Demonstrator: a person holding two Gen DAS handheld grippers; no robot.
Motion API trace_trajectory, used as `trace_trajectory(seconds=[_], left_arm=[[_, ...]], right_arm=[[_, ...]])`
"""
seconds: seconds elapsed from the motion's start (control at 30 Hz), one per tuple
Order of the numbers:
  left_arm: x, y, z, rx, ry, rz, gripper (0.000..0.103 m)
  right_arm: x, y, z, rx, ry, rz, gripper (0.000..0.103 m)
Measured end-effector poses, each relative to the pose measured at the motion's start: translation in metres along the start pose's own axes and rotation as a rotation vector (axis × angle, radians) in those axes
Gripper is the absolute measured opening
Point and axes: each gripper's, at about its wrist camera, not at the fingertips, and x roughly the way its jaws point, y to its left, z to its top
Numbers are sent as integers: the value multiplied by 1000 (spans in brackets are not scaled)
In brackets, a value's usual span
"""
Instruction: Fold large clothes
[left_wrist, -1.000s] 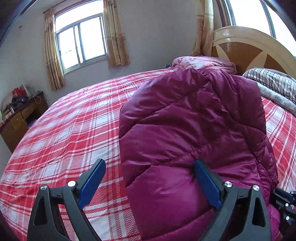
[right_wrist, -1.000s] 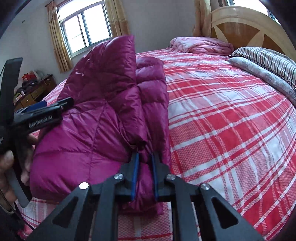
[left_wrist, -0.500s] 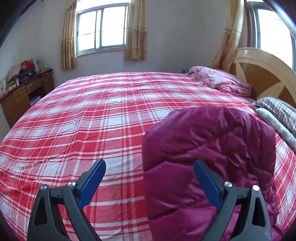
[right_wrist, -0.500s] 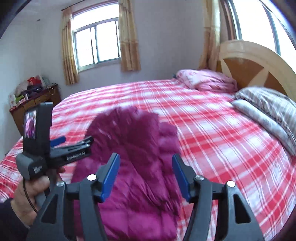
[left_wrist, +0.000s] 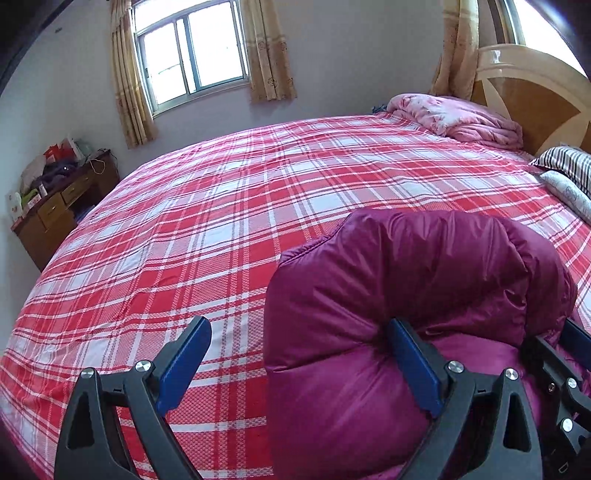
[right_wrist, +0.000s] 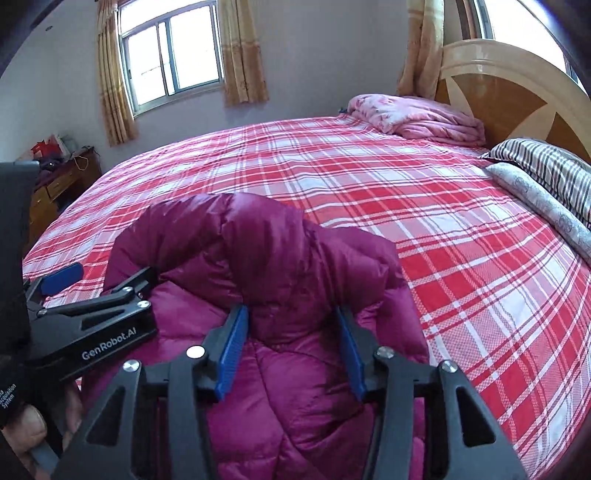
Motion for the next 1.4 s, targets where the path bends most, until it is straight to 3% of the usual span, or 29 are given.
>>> trace_trajectory(seconds=[0.17,0.6,1.4], left_arm=[[7,-13,-3,39,7,21,97],[25,-13,-8,5,50,-6,101],[28,-19,-12,29,44,11,101]], right_arm=[[11,-11,-4,45,13,24,50],[28,-23,-11,109,58,73,51],[36,-23,-12,104,100,58,51]])
